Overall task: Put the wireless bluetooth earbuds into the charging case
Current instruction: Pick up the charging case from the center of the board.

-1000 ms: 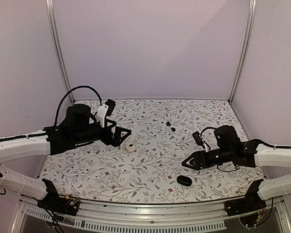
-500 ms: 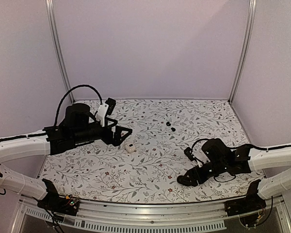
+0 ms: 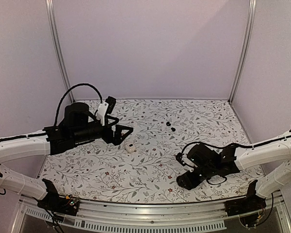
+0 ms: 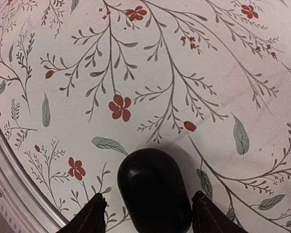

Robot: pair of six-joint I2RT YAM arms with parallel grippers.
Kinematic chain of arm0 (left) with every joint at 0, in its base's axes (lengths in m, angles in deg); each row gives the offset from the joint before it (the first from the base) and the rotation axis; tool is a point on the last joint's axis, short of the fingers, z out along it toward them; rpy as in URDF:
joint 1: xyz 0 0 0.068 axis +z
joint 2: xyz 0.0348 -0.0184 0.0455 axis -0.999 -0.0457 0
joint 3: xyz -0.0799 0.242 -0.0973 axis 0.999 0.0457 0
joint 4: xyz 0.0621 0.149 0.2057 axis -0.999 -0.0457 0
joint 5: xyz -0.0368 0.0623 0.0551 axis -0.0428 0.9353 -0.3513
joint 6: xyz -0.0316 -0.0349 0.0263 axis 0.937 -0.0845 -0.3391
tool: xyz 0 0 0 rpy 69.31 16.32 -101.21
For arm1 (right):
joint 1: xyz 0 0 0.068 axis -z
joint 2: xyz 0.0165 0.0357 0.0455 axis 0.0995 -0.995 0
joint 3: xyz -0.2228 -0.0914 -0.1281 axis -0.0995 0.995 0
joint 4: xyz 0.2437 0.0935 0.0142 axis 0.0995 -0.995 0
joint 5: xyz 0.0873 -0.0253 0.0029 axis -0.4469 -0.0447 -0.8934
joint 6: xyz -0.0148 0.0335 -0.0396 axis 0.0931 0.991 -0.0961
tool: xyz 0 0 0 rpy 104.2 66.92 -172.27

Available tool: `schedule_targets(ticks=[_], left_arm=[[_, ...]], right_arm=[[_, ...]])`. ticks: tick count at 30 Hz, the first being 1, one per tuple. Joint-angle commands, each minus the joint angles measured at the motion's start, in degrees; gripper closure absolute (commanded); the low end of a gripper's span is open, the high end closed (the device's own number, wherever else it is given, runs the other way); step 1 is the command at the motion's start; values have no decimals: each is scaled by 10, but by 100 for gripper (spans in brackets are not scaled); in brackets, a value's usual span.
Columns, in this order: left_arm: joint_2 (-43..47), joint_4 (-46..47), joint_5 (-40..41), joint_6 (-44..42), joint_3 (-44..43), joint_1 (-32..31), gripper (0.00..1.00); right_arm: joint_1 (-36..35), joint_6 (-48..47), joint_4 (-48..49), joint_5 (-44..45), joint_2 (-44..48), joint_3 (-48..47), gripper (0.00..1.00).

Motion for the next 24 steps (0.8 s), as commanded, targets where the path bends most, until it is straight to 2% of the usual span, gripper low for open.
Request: schedule_targets(ticks=[1,9,15,20,24], left_arm=[[-4,22,-8,-9,-1,7,0],[-1,22,-4,-9,1,6,0],[1,21,5,9,11,8,0],[-8,-5,-2,36,5,10,1],[-15,-24,-16,48,1,12,5]], right_arm=[[-28,-18,-34,59,-37,-32,43],[-57,-23,-44,75,-74,-49,48],[-61,-40,-41,103,-87,-72,64],[-61,-87,32,122,-34,-77,69],[-61,-146,82,142,-13,-93,74]])
